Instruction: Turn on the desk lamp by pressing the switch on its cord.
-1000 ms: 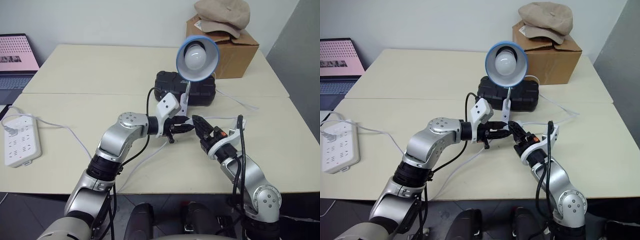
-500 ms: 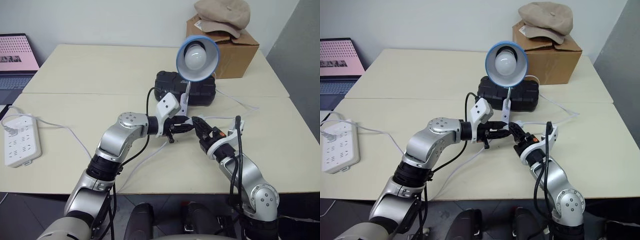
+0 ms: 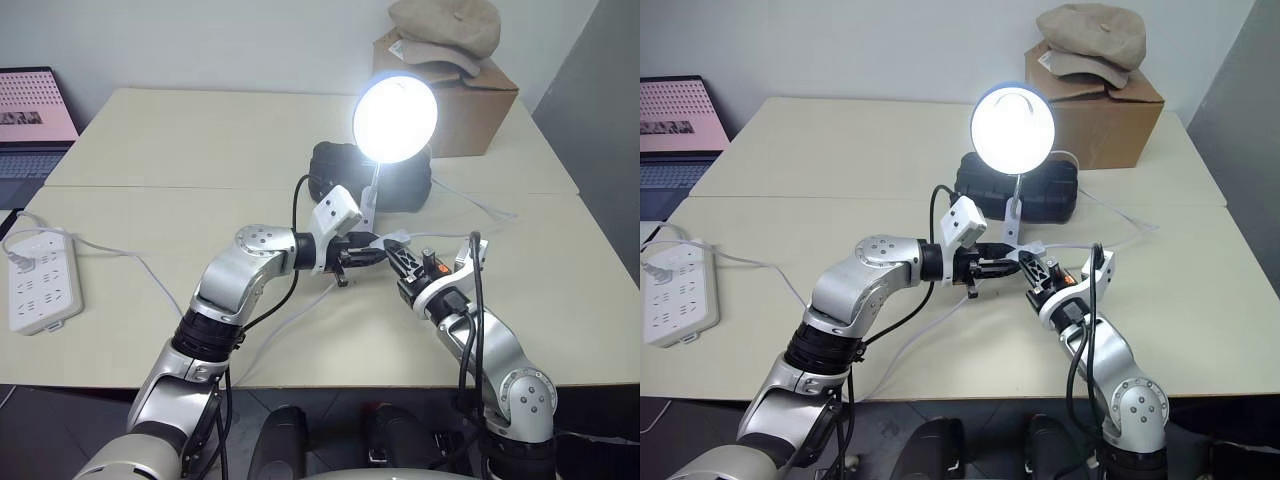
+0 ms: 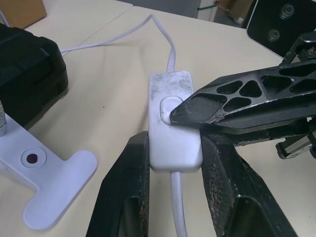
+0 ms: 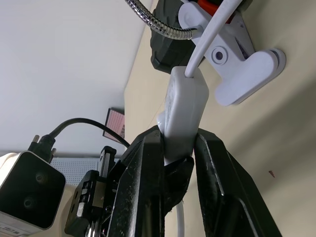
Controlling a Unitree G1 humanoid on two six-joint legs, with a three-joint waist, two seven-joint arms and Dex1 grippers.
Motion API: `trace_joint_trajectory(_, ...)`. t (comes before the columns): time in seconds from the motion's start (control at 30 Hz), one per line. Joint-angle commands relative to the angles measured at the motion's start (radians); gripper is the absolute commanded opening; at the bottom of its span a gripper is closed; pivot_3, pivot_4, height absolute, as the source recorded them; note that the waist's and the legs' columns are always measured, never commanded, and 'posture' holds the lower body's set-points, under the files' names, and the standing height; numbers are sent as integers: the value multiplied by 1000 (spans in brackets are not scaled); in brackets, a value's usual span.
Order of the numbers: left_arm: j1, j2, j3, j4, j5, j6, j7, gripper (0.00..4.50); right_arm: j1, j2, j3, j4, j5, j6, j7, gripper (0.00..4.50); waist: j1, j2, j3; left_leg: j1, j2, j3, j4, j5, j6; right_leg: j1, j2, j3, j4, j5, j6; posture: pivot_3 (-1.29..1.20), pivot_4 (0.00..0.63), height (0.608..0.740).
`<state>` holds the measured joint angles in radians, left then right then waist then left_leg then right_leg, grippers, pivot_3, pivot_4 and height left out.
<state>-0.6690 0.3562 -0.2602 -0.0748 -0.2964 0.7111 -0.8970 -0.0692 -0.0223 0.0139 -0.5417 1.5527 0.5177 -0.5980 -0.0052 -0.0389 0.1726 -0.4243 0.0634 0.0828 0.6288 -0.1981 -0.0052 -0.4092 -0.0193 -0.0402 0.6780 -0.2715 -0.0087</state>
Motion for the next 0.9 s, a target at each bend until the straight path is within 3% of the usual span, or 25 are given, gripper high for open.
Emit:
trace_joint_trajectory(0.03,-18,1,5,-48,-16,-17,-7,1105,-11,-1,-6,-12,-2,-13,-1,494,0,0,0,0,0,0,0,0,0,0,0,0,0,0,0,0,150,740)
trace_joint_trajectory(0.07,-19,1,5,-48,-16,-18,-7,1105,-11,2,-9,-12,-2,-16,0,494,0,0,0,0,0,0,0,0,0,0,0,0,0,0,0,0,150,740)
trace_joint_trajectory(0.13,-19,2,4,-48,-14,-19,-8,1105,-8,2,-12,-13,0,-19,3,1195,0,0,0,0,0,0,0,0,0,0,0,0,0,0,0,0,150,740)
trace_joint_trajectory(0.47,-20,4,4,-36,-5,-30,-9,1105,20,-29,-21,-51,34,-9,27,3224,0,0,0,0,0,0,0,0,0,0,0,0,0,0,0,0,150,740)
trace_joint_trajectory(0.63,-30,9,-14,23,33,-85,-13,1105,91,-161,-86,-167,98,11,56,4261,3,1,0,-1,0,0,0,0,0,0,0,0,-1,0,0,0,150,740)
trace_joint_trajectory(0.7,-36,10,-23,51,44,-110,-22,1105,85,-258,-109,-216,114,35,94,4490,3,1,0,-1,0,0,0,0,0,0,0,0,-1,0,0,0,150,740)
trace_joint_trajectory(0.73,-41,14,-35,74,60,-134,-29,1105,85,-362,-125,-242,89,91,130,4500,2,1,0,-1,-1,0,0,0,0,0,0,0,-1,0,0,0,150,740)
trace_joint_trajectory(0.8,-49,14,-53,121,79,-163,-43,1105,99,-575,-148,-282,-28,207,216,4500,3,3,2,-1,-1,0,0,0,0,0,0,0,-1,0,0,0,150,740)
trace_joint_trajectory(0.9,-56,14,-74,175,104,-214,-64,1105,113,-778,-134,-314,-212,252,349,4500,5,1,1,-1,-2,0,0,0,0,0,-1,0,-2,0,0,0,150,740)
